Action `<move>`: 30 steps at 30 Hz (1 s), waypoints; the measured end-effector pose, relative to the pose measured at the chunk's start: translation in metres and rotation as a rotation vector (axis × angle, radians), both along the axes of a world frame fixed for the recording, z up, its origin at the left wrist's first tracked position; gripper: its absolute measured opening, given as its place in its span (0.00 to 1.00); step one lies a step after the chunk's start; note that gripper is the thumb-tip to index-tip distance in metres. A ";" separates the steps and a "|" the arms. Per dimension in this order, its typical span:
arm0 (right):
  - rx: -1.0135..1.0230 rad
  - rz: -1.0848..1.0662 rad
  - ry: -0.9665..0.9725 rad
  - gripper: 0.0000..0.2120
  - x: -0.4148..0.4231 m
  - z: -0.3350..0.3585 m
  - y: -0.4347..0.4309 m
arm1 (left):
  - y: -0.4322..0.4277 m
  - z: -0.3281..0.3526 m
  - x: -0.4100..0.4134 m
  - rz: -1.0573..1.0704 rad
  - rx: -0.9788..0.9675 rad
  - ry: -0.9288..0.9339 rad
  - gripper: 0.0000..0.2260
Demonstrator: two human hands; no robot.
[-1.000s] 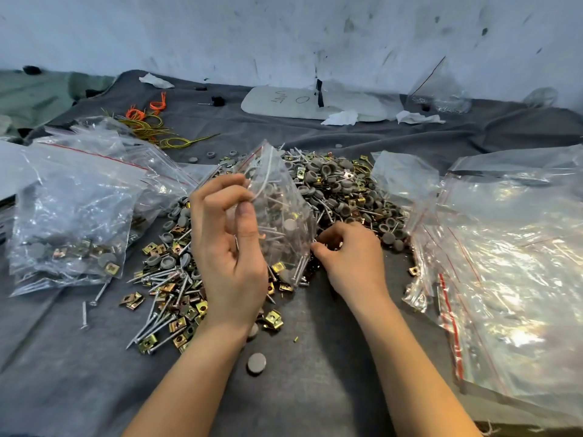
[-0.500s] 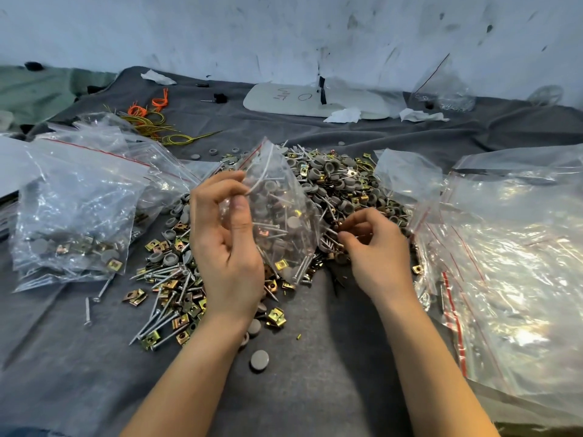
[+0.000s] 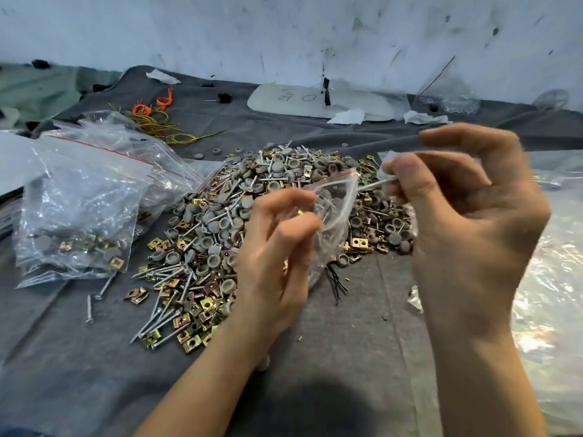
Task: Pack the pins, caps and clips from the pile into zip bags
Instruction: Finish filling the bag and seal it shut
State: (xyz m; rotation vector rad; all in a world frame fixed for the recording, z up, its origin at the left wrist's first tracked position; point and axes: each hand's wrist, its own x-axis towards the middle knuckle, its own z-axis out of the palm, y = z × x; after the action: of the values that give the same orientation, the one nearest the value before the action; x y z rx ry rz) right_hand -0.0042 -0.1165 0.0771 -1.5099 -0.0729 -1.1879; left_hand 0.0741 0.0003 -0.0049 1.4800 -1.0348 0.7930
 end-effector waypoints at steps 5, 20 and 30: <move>-0.399 -0.125 0.124 0.08 0.005 -0.004 0.010 | -0.004 -0.002 0.001 -0.005 -0.011 -0.021 0.09; -0.184 -0.113 0.362 0.07 0.030 -0.046 -0.010 | 0.002 0.001 0.001 0.048 -0.113 0.166 0.08; -0.305 0.003 1.040 0.05 0.051 -0.077 -0.002 | 0.015 0.008 0.014 0.146 -0.344 0.188 0.08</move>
State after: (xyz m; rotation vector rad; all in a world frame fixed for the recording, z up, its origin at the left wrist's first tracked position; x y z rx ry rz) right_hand 0.0467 -0.1184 -0.0002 -2.2263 0.4579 -0.2767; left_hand 0.0883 0.0150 0.0031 1.3126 -0.6187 0.8686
